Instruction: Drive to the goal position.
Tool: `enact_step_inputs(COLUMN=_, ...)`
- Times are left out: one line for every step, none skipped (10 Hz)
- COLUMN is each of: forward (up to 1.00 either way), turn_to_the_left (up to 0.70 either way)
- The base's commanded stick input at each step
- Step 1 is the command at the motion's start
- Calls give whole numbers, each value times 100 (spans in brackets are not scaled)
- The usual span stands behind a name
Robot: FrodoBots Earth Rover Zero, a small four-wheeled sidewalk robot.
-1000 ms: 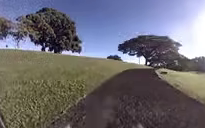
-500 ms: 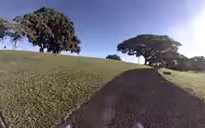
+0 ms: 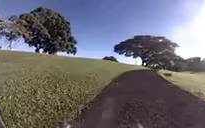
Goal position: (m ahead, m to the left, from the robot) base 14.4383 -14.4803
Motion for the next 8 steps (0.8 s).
enact_step_inputs(forward=70, turn_to_the_left=-14)
enact_step_inputs(forward=70, turn_to_the_left=-14)
enact_step_inputs(forward=70, turn_to_the_left=-14)
enact_step_inputs(forward=70, turn_to_the_left=-14)
enact_step_inputs(forward=70, turn_to_the_left=-14)
enact_step_inputs(forward=70, turn_to_the_left=-14)
enact_step_inputs(forward=70, turn_to_the_left=-14)
enact_step_inputs(forward=70, turn_to_the_left=-14)
